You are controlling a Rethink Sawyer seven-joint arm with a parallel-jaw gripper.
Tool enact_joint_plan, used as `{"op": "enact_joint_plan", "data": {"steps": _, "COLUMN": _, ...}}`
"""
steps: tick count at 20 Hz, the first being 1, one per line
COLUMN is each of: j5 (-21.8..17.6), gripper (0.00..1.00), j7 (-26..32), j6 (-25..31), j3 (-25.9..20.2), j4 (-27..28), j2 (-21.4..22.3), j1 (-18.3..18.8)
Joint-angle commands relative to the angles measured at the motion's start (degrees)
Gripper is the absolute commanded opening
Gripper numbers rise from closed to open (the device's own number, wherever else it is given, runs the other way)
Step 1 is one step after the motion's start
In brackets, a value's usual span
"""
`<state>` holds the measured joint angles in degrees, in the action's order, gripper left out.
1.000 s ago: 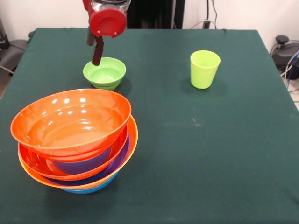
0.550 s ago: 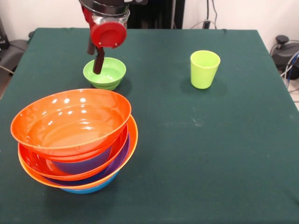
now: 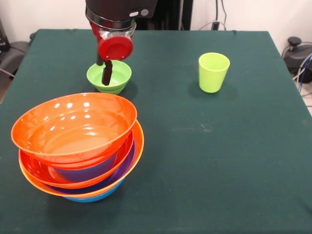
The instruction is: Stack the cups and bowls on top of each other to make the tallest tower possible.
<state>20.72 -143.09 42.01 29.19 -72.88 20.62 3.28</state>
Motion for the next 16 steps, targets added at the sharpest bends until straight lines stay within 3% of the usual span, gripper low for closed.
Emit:
{"op": "enact_joint_plan", "data": {"steps": 1, "j5": -5.9, "gripper": 1.00, "j7": 6.6, "j6": -2.2, "j3": -9.3, "j4": -6.4, "j2": 0.0, "j1": 1.1}}
{"op": "enact_joint_plan", "data": {"steps": 16, "j5": -7.8, "gripper": 1.00, "j7": 5.7, "j6": -6.5, "j3": -12.5, "j4": -12.1, "j2": 1.6, "j1": 3.5}}
